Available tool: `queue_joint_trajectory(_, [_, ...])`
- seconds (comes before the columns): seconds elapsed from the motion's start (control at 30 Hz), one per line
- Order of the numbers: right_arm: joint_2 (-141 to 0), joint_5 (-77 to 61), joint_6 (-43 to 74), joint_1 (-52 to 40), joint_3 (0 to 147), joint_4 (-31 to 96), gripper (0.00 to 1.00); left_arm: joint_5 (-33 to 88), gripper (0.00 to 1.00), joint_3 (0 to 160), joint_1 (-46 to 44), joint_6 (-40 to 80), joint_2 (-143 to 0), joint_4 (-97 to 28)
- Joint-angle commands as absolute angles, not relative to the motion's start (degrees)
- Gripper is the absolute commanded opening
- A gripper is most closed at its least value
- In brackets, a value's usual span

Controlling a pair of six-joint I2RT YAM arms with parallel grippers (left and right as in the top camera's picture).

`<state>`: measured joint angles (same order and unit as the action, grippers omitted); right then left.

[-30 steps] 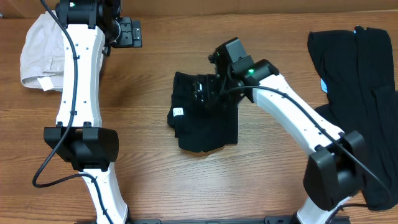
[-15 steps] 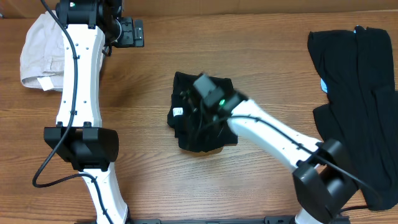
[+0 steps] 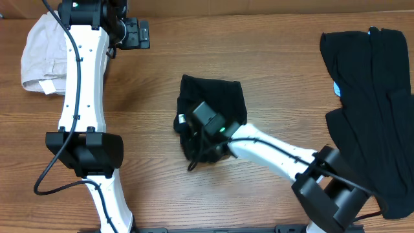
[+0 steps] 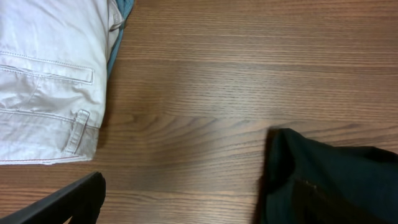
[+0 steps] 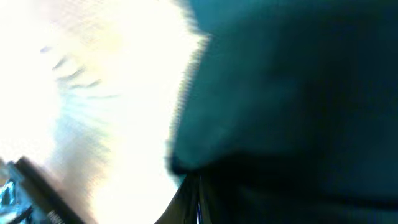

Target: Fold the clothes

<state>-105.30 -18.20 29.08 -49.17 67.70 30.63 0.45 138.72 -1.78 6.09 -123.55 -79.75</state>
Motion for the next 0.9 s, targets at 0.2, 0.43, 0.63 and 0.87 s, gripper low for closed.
queue_joint_trajectory(0.2, [-105.1,-24.2,29.6,-47.1,70.1,30.6,0.04,1.1,0.97,138.4,-1.9,6.9,-123.5,-81.3])
queue_joint_trajectory(0.43, [-95.5,-24.3,26.2,-39.4,77.3,36.5,0.33,1.2,0.99,138.4,-1.9,6.9,-123.5,-82.5])
queue_joint_trajectory(0.63, [-87.8,-19.9,23.0,-27.6,81.9,46.2,1.0,8.9,1.0,137.8,-2.0,5.0,-123.5,-84.1])
queue_joint_trajectory(0.87, [-87.5,-18.9,17.9,-11.8,81.1,55.9,1.0,15.8,1.0,128.8,-2.9,0.3,-123.5,-84.6])
